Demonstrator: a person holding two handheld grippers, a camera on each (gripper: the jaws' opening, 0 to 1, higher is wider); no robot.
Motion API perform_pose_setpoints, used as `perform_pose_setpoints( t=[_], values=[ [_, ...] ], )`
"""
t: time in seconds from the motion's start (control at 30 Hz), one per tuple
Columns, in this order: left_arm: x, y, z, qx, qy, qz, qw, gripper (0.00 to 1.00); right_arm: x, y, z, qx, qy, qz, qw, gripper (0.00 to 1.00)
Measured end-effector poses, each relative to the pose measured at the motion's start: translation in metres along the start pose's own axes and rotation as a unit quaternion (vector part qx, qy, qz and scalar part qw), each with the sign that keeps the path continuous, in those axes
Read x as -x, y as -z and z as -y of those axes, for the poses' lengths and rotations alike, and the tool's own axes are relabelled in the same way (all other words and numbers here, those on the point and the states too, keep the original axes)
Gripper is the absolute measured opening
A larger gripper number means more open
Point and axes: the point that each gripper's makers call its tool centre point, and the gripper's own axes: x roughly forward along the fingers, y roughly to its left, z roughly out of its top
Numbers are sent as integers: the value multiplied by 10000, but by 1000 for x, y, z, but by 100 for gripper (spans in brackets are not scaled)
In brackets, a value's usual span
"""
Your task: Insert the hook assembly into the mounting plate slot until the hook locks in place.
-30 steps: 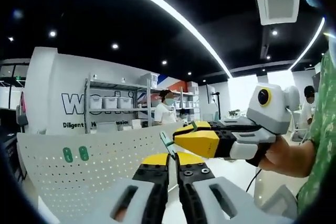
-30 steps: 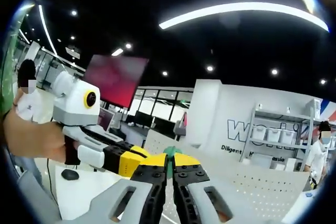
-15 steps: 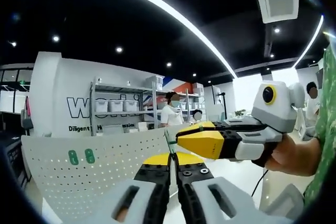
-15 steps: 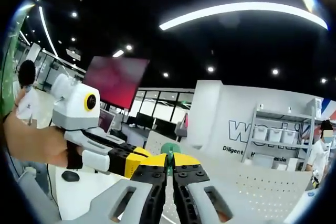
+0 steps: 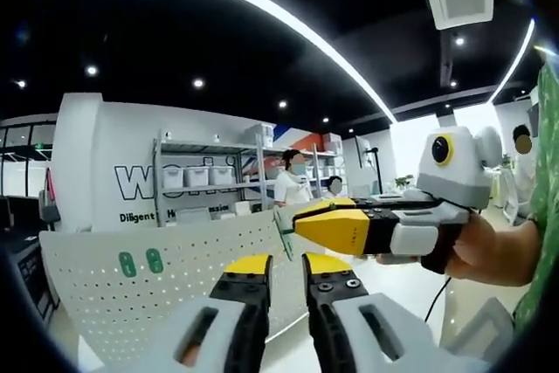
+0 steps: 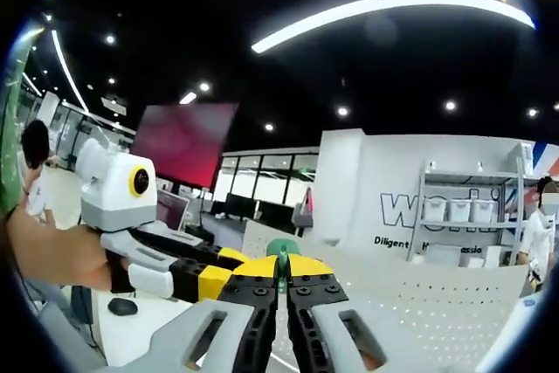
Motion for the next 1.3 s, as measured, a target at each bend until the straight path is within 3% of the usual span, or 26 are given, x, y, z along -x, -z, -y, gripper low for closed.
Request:
perform_pose_setpoints(
  t=[0.2,0.5,0.83,1.03,1.3],
  values=[
    [9,1,-5,-83,-126,-20,9999,24,-2,2,2,-35,100,-21,9999,1],
    [30,9,-7,-112,-257,-101,9996,24,-12,16,18,-100,617,-187,9979,1],
    [54,13,-9,-61,-425,-138,9990,27,-22,30,18,-191,849,-349,9956,1],
    [64,11,-19,-74,-566,-188,9982,37,-25,36,10,-213,868,-427,9951,1],
    [71,7,-28,-35,-707,-193,9973,61,-26,34,11,-202,1016,-415,9938,1]
  ],
)
